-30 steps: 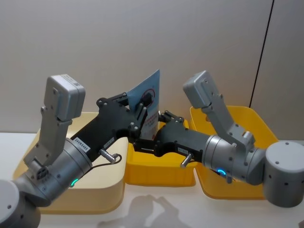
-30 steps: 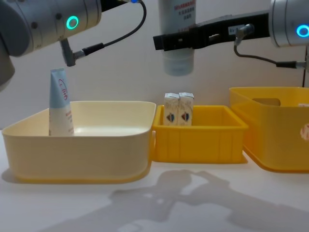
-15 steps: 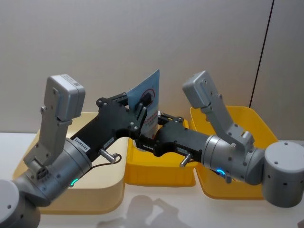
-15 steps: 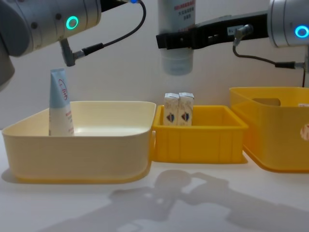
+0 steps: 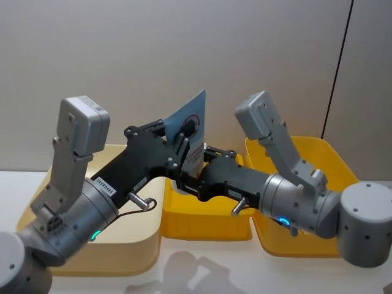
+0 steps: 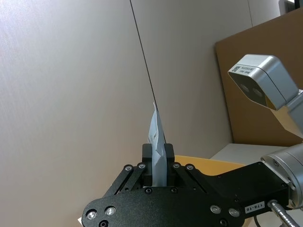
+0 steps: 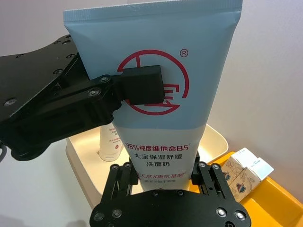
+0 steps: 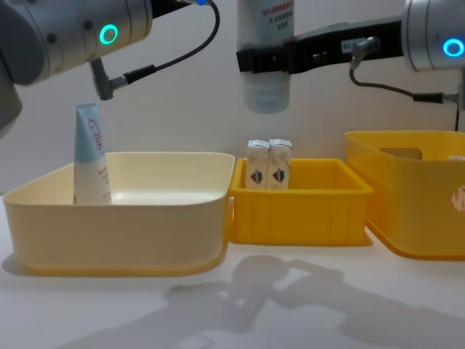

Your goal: Bimanual collaborative sorting of washing and personal care products

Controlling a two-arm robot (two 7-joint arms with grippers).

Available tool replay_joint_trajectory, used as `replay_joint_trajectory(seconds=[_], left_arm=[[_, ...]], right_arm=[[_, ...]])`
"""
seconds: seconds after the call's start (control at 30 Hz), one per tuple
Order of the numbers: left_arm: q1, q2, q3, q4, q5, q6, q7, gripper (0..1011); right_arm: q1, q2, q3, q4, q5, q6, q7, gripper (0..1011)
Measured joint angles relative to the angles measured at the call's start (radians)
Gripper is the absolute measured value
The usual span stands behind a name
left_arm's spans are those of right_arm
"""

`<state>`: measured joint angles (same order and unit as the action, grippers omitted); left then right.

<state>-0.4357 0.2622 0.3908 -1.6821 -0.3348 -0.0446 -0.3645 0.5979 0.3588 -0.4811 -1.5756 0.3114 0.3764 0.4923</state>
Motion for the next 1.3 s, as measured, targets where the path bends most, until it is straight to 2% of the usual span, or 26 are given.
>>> replay_joint_trajectory(seconds=[0.3,1.1,1.3], left_arm=[[0.0,0.0,0.0,0.0,0.0,0.0,0.0,140],[0.0,0.0,0.0,0.0,0.0,0.0,0.0,141],[0.0,-0.001,0.0,-0.001,-0.001,0.0,0.0,291]], right_arm=[[0.0,0.0,0.0,0.0,0.0,0.0,0.0,540],[0.0,0.0,0.0,0.0,0.0,0.0,0.0,540],[0.0,0.0,0.0,0.0,0.0,0.001,0.0,540]])
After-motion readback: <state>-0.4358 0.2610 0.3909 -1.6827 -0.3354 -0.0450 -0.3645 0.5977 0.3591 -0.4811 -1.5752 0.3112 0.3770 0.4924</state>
